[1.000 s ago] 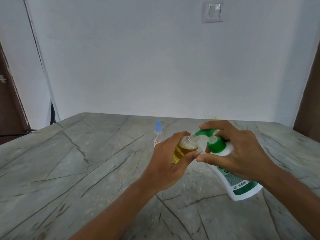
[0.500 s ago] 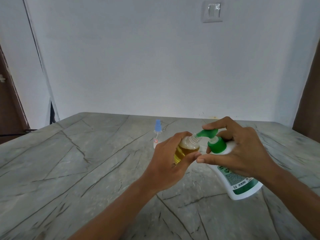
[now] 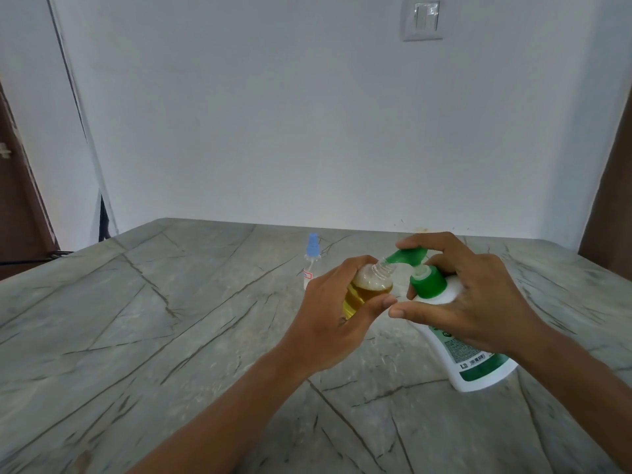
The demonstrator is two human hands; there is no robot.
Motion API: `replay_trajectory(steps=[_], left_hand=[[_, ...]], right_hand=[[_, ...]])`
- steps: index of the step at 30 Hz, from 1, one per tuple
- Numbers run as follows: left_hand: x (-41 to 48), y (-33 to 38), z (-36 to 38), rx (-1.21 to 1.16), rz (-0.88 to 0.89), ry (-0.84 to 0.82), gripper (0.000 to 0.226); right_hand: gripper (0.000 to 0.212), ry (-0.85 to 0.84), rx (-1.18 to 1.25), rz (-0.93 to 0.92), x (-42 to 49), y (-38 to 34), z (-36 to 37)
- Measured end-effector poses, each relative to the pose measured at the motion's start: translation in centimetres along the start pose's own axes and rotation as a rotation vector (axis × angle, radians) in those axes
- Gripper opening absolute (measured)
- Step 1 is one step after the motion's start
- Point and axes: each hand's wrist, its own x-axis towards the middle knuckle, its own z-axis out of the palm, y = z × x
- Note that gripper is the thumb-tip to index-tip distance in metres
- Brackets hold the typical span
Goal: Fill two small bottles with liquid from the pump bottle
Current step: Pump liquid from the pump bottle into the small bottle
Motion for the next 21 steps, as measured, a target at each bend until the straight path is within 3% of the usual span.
replay_trajectory(steps=[15,21], left_hand=[[-0.27,0.03,0.10,0.005,0.010,-0.012,0.036],[-0.02,0.07,-0.10,0.008,-0.015,-0.008,0.034]], right_hand=[[0.060,0.038,0.051,0.023,-0.02,-0.20,-0.24],[0.072,0.002,0.028,0.021,-0.10,-0.14,-0.08]])
